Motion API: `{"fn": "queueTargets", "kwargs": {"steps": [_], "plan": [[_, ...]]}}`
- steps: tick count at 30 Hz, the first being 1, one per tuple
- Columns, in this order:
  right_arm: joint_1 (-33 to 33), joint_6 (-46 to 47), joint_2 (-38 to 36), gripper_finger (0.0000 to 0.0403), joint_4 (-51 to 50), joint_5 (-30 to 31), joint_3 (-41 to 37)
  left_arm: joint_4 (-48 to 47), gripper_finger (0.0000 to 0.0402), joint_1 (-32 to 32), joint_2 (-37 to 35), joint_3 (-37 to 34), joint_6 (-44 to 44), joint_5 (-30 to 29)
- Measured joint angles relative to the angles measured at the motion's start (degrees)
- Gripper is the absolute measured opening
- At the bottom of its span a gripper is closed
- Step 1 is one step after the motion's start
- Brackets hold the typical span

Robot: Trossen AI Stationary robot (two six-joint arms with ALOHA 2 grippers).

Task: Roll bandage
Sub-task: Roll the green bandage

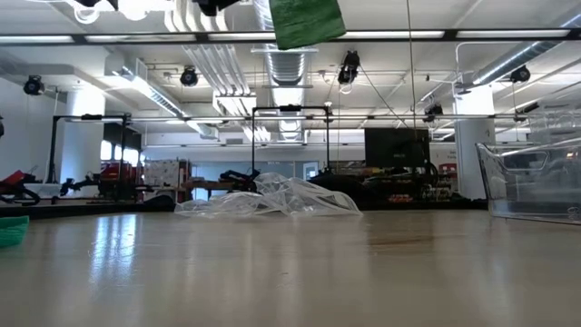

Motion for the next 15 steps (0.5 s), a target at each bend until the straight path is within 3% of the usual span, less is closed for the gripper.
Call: {"fn": "queueTargets", "kwargs": {"steps": [9, 15], "plan": [[-0.04, -1.05, -0.02, 0.0034, -2.95, -0.57, -0.02, -7.51, 0.0263, 1.33, 0.92, 5.37, 2.21, 1.04], [0.04, -1.0, -0.11, 0.0037, -4.77, -0.26, -0.13, -12.3, 0.0228, 1.62, 7.78, 11.76, -0.25, 1.18]]}}
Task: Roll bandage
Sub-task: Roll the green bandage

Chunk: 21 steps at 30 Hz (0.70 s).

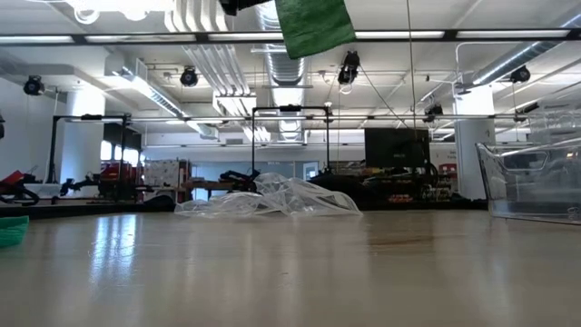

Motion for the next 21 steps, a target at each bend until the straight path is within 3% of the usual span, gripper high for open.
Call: {"fn": "queueTargets", "kwargs": {"steps": [13, 18, 21], "plan": [[0.02, 3.17, -3.24, 0.0033, -6.75, 0.02, 0.24, -28.84, 0.0194, 0.0, 4.04, 17.22, -0.68, -2.71], [0.02, 3.89, -6.17, 0.0033, -8.39, 0.01, -0.21, -30.28, 0.0186, 0.0, 0.64, 18.57, -2.12, -4.9], [0.02, 5.16, -7.39, 0.0033, -8.0, 0.0, -0.55, -25.99, 0.0181, 0.0, -0.46, 16.33, -2.19, -3.02]]}}
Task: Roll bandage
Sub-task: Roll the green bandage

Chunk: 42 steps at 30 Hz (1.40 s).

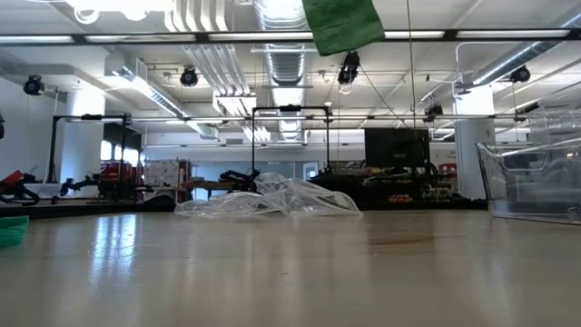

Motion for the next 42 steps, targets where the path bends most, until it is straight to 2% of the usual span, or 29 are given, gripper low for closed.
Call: {"fn": "queueTargets", "kwargs": {"steps": [3, 6, 13, 17, 21, 27, 32, 36, 42], "plan": [[0.0, 0.42, -0.67, 0.0033, 0.39, 0.02, -0.1, 8.27, 0.0179, -0.39, 0.0, -3.49, -0.36, 3.87], [0.0, 0.41, -0.77, 0.0033, 0.6, 0.02, -0.22, 15.01, 0.0183, -0.52, 0.57, -6.81, -0.34, 5.16], [0.0, -2.75, -1.43, 0.0033, 5.32, 0.25, -0.23, 31.41, 0.0242, -0.5, 4.1, -12.39, -0.39, 6.9], [-0.04, -3.91, -1.45, 0.0033, 5.57, 0.3, -0.19, 32.16, 0.0286, -0.51, 5.92, -12.01, 0.99, 7.29], [0.01, -3.65, -1.33, 0.0033, 5.43, 2.08, -0.19, 30.58, 0.0322, -0.48, 6.38, -11.48, 5.74, 11.96], [0.0, -3.57, -1.76, 0.0033, 4.72, 2.6, -0.19, 34.68, 0.0349, -0.46, 6.14, -11.13, 6.52, 9.22], [0.0, -3.06, -1.49, 0.0033, 5.68, -0.18, -0.19, 34.93, 0.0337, -0.42, 6.72, -11.13, 6.94, 7.82], [0.01, -1.37, -1.49, 0.0033, 9.38, -0.44, -0.19, 35.12, 0.0304, -0.44, 7.08, -11.13, 7.74, 7.83], [0.0, -1.03, -1.56, 0.0034, 9.16, -0.42, -0.19, 36.51, 0.025, -0.44, 7.19, -11.13, 7.81, 7.83]]}}
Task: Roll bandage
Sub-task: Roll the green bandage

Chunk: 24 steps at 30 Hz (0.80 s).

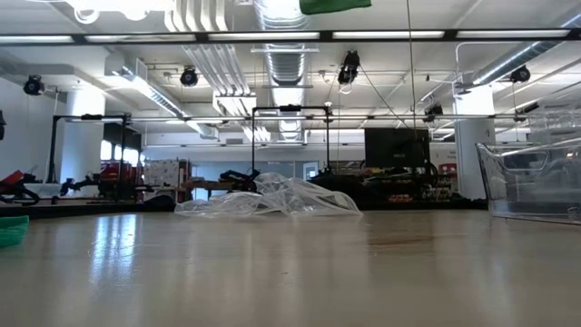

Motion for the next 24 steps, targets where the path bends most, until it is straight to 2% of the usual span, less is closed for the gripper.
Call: {"fn": "queueTargets", "kwargs": {"steps": [9, 14, 17, 24], "plan": [[-0.02, 0.84, 0.32, 0.0034, 0.41, 0.2, 0.0, 2.23, 0.0171, -0.07, -0.04, 0.0, -0.33, -1.1], [-0.02, 1.53, 0.35, 0.0035, 0.33, 0.26, 0.0, 2.35, 0.0087, -0.04, -0.04, 0.0, -0.39, -1.29], [-0.02, 2.4, 0.35, 0.0048, 0.26, 0.24, 0.0, 2.54, 0.0029, -0.04, -0.04, 0.0, -0.73, -1.31], [0.0, 3.34, -0.03, 0.0133, -4.65, -0.07, 0.63, 2.12, 0.0033, -0.23, -0.71, -0.04, -6.09, -1.31]]}}
